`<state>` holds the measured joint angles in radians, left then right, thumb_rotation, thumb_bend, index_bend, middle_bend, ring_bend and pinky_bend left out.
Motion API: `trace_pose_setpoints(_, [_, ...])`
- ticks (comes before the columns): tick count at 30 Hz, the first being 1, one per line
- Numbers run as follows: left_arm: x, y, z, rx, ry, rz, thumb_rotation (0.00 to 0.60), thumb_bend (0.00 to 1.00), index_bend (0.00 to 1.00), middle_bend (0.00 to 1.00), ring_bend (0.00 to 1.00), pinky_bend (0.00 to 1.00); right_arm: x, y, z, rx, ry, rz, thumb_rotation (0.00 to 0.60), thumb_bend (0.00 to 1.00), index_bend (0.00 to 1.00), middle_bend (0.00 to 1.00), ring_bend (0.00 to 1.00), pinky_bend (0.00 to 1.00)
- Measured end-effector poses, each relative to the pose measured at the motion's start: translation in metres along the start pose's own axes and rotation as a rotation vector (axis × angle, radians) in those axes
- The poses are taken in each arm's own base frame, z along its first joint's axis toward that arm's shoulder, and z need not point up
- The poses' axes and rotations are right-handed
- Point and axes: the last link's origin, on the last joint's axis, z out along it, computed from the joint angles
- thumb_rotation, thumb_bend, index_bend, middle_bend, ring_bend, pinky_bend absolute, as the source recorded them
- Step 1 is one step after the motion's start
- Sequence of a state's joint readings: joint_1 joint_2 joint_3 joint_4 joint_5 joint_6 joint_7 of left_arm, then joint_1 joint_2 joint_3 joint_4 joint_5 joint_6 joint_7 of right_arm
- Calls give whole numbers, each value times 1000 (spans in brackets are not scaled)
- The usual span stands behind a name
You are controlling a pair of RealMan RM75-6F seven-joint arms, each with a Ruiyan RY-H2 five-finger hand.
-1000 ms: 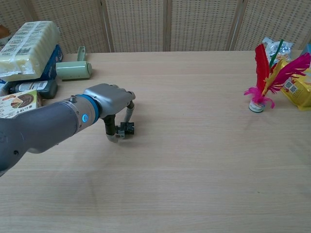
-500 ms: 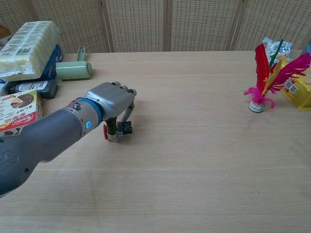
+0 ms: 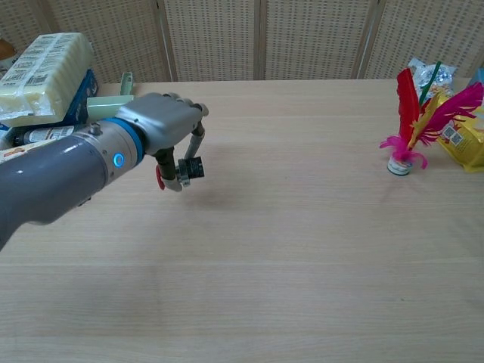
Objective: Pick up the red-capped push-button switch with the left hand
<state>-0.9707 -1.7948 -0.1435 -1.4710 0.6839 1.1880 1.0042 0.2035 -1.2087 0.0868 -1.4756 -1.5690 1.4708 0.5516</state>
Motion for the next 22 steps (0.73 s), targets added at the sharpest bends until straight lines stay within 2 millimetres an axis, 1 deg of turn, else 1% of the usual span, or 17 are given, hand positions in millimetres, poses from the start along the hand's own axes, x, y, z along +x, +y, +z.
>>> trace_pose_setpoints(4, [29, -10, -7, 4, 55, -7, 600, 0, 685, 0, 0, 0, -1, -1, 0, 4, -5, -3, 600, 0, 0, 0, 0, 0])
trace_pose_setpoints(7, [56, -19, -15, 10, 104, -10, 600, 0, 684, 0, 0, 0, -2, -2, -1, 7, -7, -5, 600, 0, 0, 0, 0, 0])
trace_pose_setpoints(11, [96, -31, -25, 22, 183, -13, 600, 0, 677, 0, 0, 0, -3, -3, -1, 10, -11, -9, 600, 0, 0, 0, 0, 0])
trace_pose_setpoints(14, [122, -38, -30, 35, 233, -18, 600, 0, 676, 0, 0, 0, -4, -4, -2, 15, -18, -11, 600, 0, 0, 0, 0, 0])
trace_pose_setpoints(17, [136, -41, -33, 42, 258, -25, 600, 0, 675, 0, 0, 0, -4, -5, -2, 17, -23, -12, 600, 0, 0, 0, 0, 0])
trace_pose_setpoints(22, [144, -43, -34, 50, 269, -27, 600, 0, 673, 0, 0, 0, -4, -5, 0, 16, -27, -12, 600, 0, 0, 0, 0, 0])
